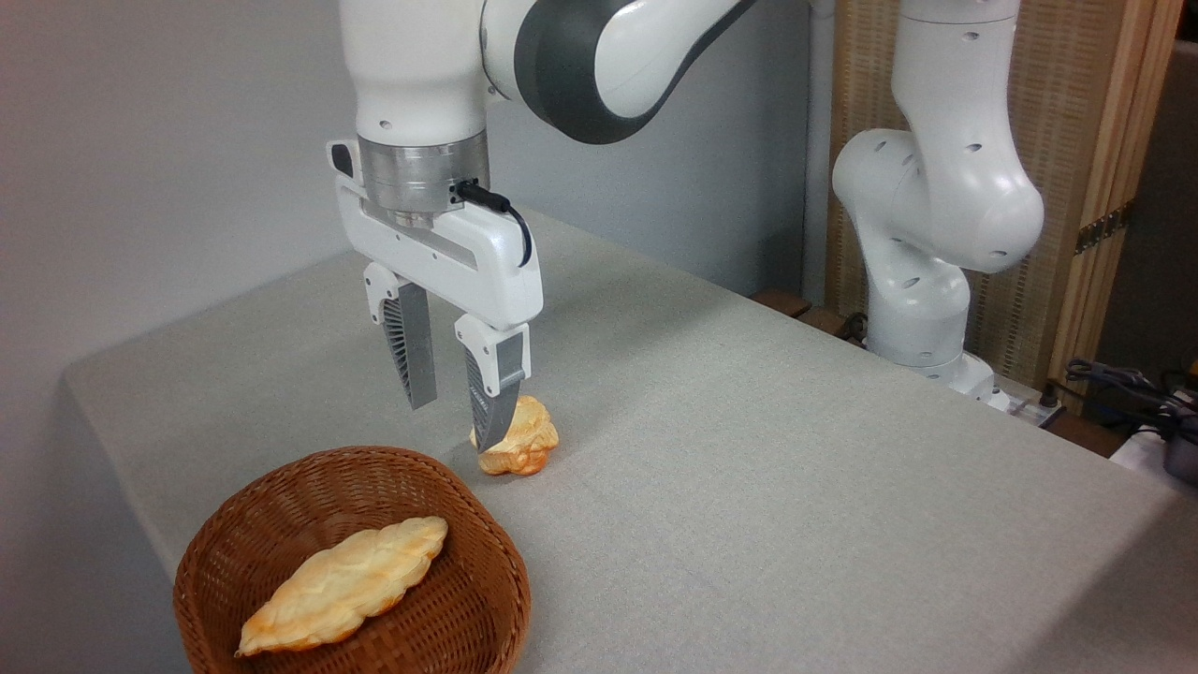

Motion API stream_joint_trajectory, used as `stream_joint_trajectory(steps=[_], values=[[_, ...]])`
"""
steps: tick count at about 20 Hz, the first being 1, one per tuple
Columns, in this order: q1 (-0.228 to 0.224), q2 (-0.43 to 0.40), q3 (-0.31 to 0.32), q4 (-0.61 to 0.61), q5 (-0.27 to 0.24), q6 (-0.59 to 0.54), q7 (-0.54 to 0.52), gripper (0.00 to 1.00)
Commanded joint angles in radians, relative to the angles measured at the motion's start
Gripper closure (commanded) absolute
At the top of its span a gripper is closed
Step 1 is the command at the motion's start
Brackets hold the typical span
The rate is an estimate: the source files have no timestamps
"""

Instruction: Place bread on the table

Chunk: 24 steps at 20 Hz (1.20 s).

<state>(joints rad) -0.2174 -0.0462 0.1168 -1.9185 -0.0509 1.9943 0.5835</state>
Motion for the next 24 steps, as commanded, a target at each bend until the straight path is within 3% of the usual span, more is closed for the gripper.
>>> stream_joint_trajectory(steps=[1, 24], values=[[-0.011, -0.006, 0.004, 0.009, 0.005, -0.011, 0.006, 0.0], [-0.011, -0.001, 0.006, 0.009, 0.003, -0.008, -0.007, 0.0]])
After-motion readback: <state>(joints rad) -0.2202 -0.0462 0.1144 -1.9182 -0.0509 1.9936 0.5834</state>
